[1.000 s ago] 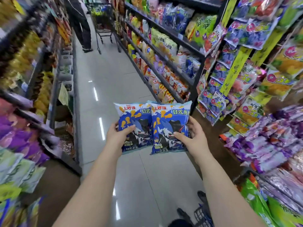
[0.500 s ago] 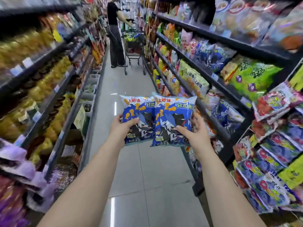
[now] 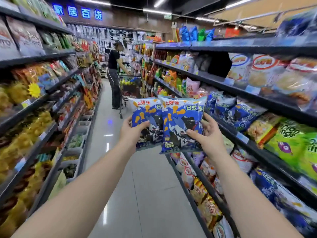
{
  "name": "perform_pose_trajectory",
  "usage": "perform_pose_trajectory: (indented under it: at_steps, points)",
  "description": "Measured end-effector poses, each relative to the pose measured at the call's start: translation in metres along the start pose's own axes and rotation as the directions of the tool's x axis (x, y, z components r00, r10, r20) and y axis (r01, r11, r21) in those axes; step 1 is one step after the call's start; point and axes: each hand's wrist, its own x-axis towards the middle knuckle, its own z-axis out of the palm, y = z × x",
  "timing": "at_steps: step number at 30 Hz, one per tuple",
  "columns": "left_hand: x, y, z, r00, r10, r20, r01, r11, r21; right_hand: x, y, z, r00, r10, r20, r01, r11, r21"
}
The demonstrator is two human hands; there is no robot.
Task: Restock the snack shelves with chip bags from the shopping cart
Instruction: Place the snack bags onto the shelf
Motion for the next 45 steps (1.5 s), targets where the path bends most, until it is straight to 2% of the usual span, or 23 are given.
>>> perform_pose_trajectory:
  at_steps: [9,13,17,21,29,37,41,45]
  points:
    - [0.231,0.074,0.079,0.970,0.062,0.234,-0.060,0.998,-0.017,0.182,-0.021,0.035,0.973,-0.097,-0.211,0.064,0.986,-0.156]
    - [0.304,0.095,0.140,0.938,0.073,0.340,-0.062,0.997,-0.042,0.251,-0.039,0.015,0.935,-0.187,-0.301,0.126,0.970,-0.209]
    - [0.355,0.118,0.223,0.888,0.162,0.430,-0.127,0.986,-0.110,0.321,-0.070,-0.019,0.890,-0.293,-0.349,0.185,0.933,-0.310]
    - [0.391,0.143,0.313,0.833,0.247,0.495,-0.184,0.968,-0.172,0.381,-0.101,-0.053,0.824,-0.400,-0.402,0.222,0.880,-0.420]
    - [0.450,0.193,0.479,0.715,0.352,0.604,-0.157,0.923,-0.352,0.472,-0.154,-0.141,0.641,-0.546,-0.540,0.248,0.813,-0.528]
    - [0.488,0.210,0.598,0.634,0.408,0.657,-0.056,0.871,-0.487,0.529,-0.180,-0.215,0.432,-0.673,-0.600,0.030,0.676,-0.737]
    - [0.495,0.207,0.643,0.537,0.392,0.746,0.052,0.868,-0.494,0.556,-0.174,-0.245,0.436,-0.626,-0.646,-0.184,0.641,-0.745]
    - [0.491,0.200,0.678,0.390,0.407,0.826,0.069,0.882,-0.467,0.571,-0.169,-0.261,0.477,-0.484,-0.733,-0.378,0.640,-0.669]
